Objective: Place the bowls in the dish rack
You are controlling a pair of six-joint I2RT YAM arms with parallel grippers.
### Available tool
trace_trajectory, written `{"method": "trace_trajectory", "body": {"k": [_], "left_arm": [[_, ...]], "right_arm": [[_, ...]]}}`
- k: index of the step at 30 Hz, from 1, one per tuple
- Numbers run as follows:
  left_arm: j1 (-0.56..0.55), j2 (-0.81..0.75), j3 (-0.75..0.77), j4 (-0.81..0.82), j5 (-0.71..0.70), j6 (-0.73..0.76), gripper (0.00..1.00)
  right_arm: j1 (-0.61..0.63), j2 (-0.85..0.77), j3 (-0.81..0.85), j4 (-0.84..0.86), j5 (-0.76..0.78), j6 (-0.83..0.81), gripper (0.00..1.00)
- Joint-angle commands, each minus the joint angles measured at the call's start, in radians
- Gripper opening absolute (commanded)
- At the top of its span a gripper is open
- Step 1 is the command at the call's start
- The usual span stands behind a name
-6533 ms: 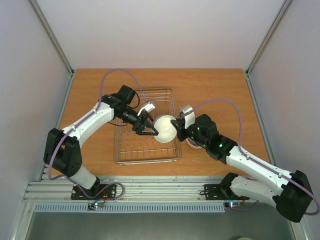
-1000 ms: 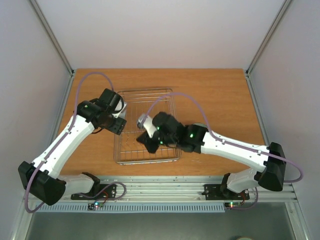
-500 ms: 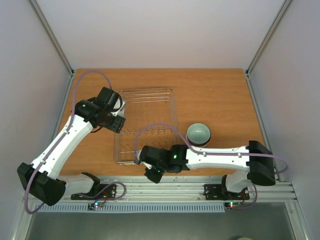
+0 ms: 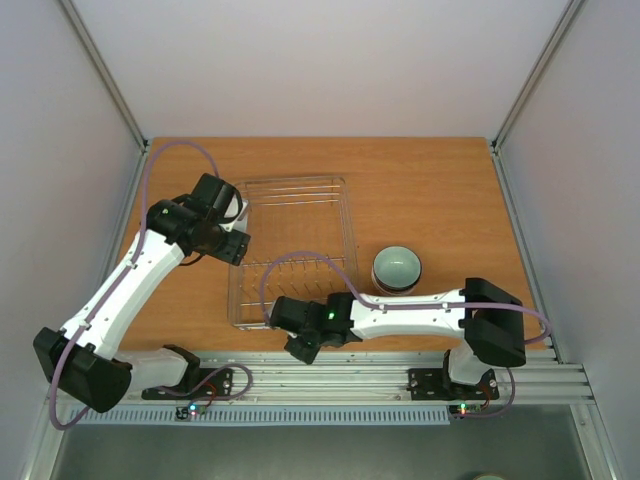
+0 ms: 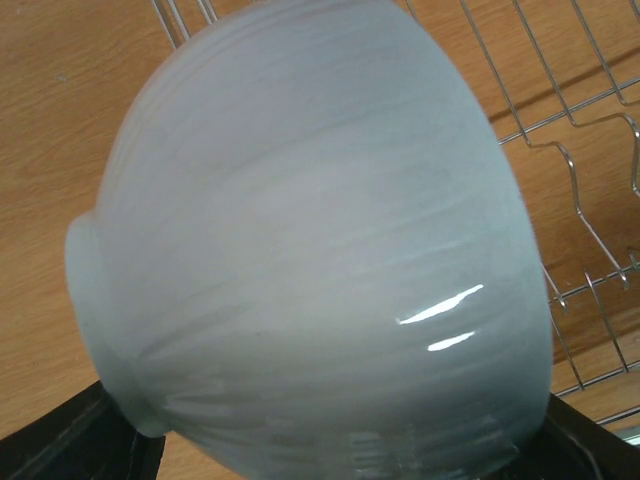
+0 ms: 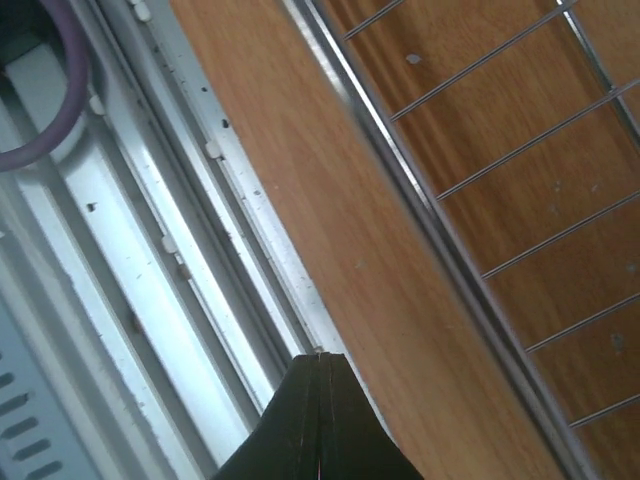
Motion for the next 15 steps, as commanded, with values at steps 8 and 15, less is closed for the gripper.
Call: {"method": "trace_trajectory", "body": {"k": [8, 15], "left_arm": [[0.006, -0.004, 0.057, 0.037, 0.026, -0.019, 0.0], [0.006, 0.01, 0.055, 0.048, 0.05, -0.026, 0.0]], "right_arm": [[-0.088, 0.043, 0.025, 0.043, 0.038, -0.083, 0.01], [-0.141, 0.075, 0.088, 0.046, 0.025, -0.158, 0.01]]}}
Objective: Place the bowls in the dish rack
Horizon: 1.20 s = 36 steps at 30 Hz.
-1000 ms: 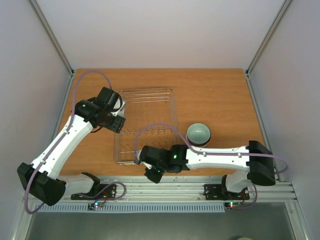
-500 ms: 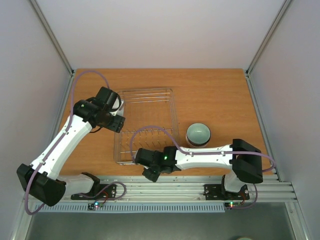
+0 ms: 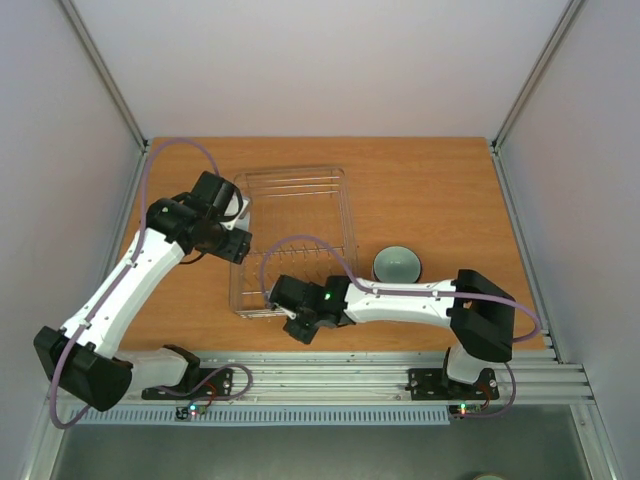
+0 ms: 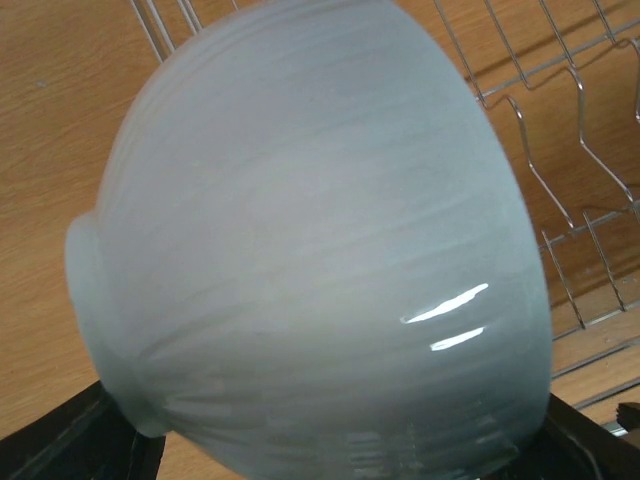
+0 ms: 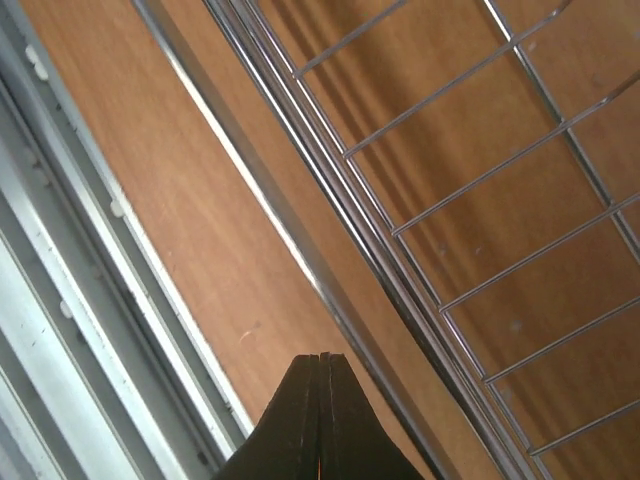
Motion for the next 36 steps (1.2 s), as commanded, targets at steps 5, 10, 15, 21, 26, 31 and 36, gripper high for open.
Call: {"method": "trace_trajectory", "body": {"k": [5, 10, 15, 21, 26, 31, 36], "left_arm": [[0.005, 0.006, 0.034, 0.055, 0.027, -0.016, 0.0], [0.005, 0.019, 0.037, 0.063, 0.036, -0.021, 0.0], [0.005, 0.036, 0.039, 0.071, 0.037, -0.021, 0.0], [0.005, 0.05, 0.063, 0.075, 0.011, -0.014, 0.0], [0.005, 0.054, 0.088, 0.076, -0.006, -0.007, 0.0], [0.005, 0.077, 0.111, 0.074, -0.031, -0.005, 0.0], [0.004, 0.11, 0.134, 0.07, -0.035, -0.015, 0.0]], "right_arm": [[-0.058, 0.046, 0.08, 0.051, -0.024, -0.076, 0.01], [-0.082, 0.079, 0.084, 0.105, -0.025, -0.072, 0.01], [-0.104, 0.121, 0.106, 0.144, -0.062, -0.078, 0.01], [-0.123, 0.183, 0.149, 0.182, -0.068, -0.09, 0.01], [-0.143, 0.192, 0.167, 0.214, -0.069, -0.11, 0.01], [-0.148, 0.154, 0.152, 0.227, -0.154, -0.112, 0.01], [-0.146, 0.0, 0.019, 0.318, -0.268, -0.074, 0.03]]}}
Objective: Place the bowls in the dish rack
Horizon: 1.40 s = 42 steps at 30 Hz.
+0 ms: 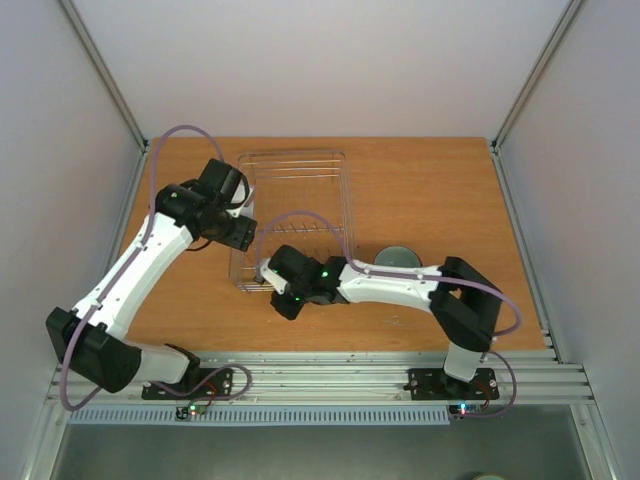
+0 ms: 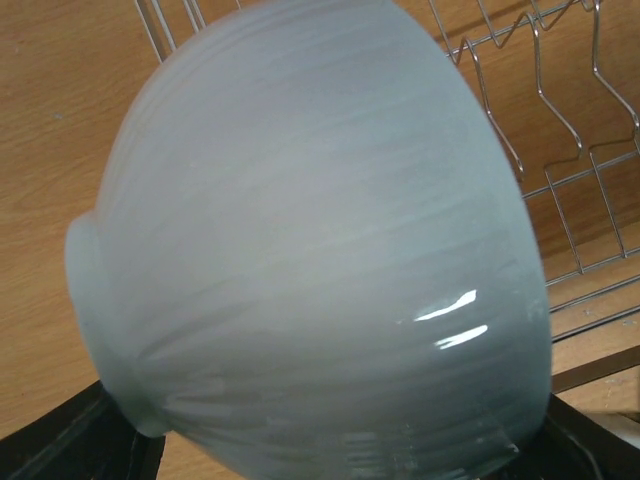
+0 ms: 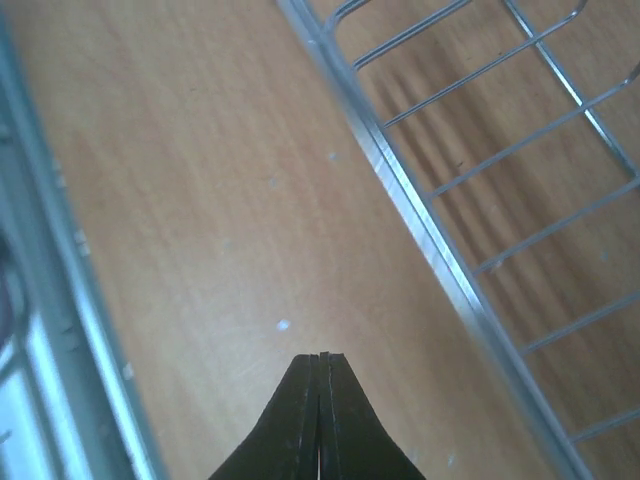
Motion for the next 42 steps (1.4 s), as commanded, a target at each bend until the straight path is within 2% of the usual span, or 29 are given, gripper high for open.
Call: {"method": "trace_trajectory", "body": {"k": [1, 8, 15, 24, 34, 42], "left_arm": [[0.002, 0.033, 0.054, 0.058, -0.028, -0.004, 0.0], [-0.012, 0.085, 0.077, 0.061, -0.093, -0.018, 0.0], [-0.051, 0.126, 0.081, 0.066, -0.129, -0.019, 0.0], [-0.112, 0.191, 0.117, 0.081, -0.144, -0.015, 0.0], [-0.127, 0.202, 0.114, 0.088, -0.211, -0.009, 0.0], [-0.133, 0.177, 0.041, 0.092, -0.235, -0.002, 0.0]], "right_arm": [[-0.005, -0.175, -0.103, 0.102, -0.11, 0.031, 0.05], [-0.001, -0.434, -0.257, 0.161, -0.154, 0.093, 0.22], [-0.002, -0.603, -0.351, 0.144, -0.076, 0.1, 0.25], [-0.002, -0.604, -0.37, 0.111, -0.031, 0.102, 0.25], [-0.002, -0.589, -0.38, 0.082, -0.001, 0.094, 0.25], [-0.002, -0.544, -0.388, 0.108, 0.008, 0.106, 0.25]]}}
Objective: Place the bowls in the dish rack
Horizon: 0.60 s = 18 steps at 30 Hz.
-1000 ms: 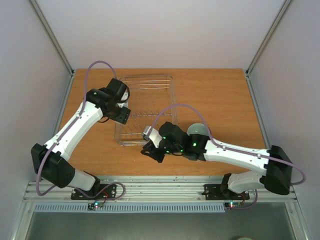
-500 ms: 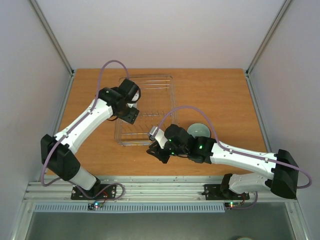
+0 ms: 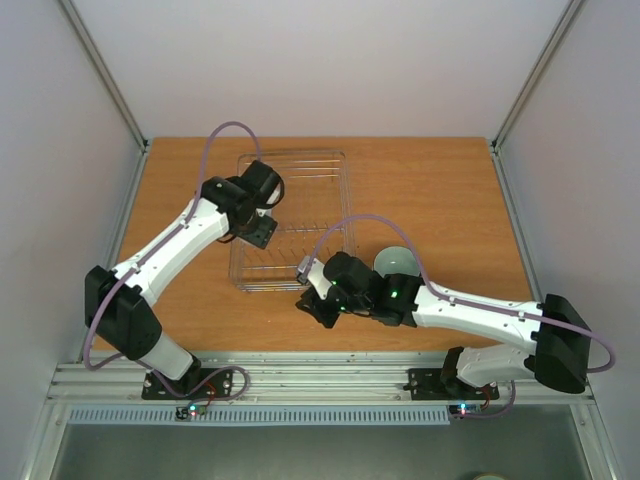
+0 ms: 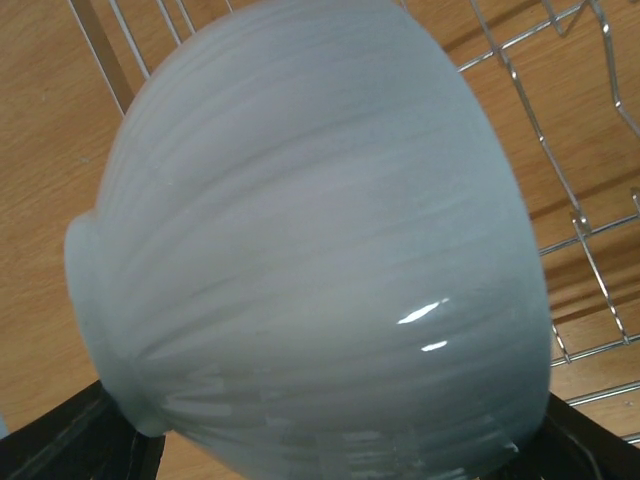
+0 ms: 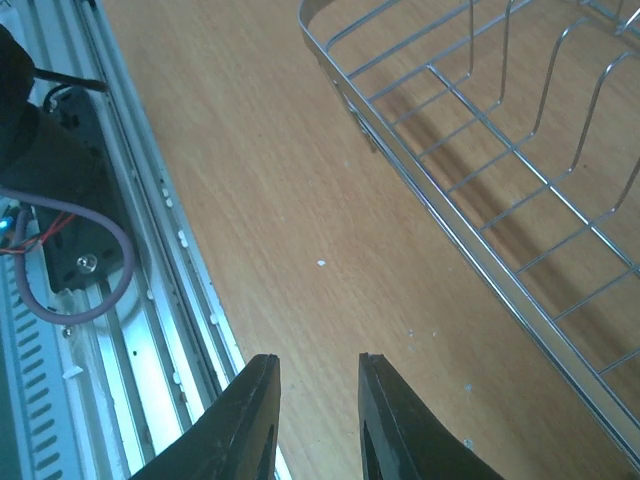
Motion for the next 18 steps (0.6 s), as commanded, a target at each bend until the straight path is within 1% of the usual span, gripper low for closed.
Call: {"method": "trace_trajectory", "body": {"k": [1, 9, 18], "left_arm": [[-0.009, -0.037, -0.045, 0.057, -0.043, 0.004, 0.0], [-0.009, -0.049, -0.089, 0.069, -0.048, 0.009, 0.0], [-0.012, -0.022, -0.097, 0.076, -0.015, 0.006, 0.0]], "right_arm": [[-0.001, 0.029, -0.009, 0.016, 0.015, 0.016, 0.25], [-0.001, 0.062, -0.008, 0.021, 0.027, 0.021, 0.25], [-0.001, 0.044, -0.013, 0.024, 0.041, 0.018, 0.25]]}}
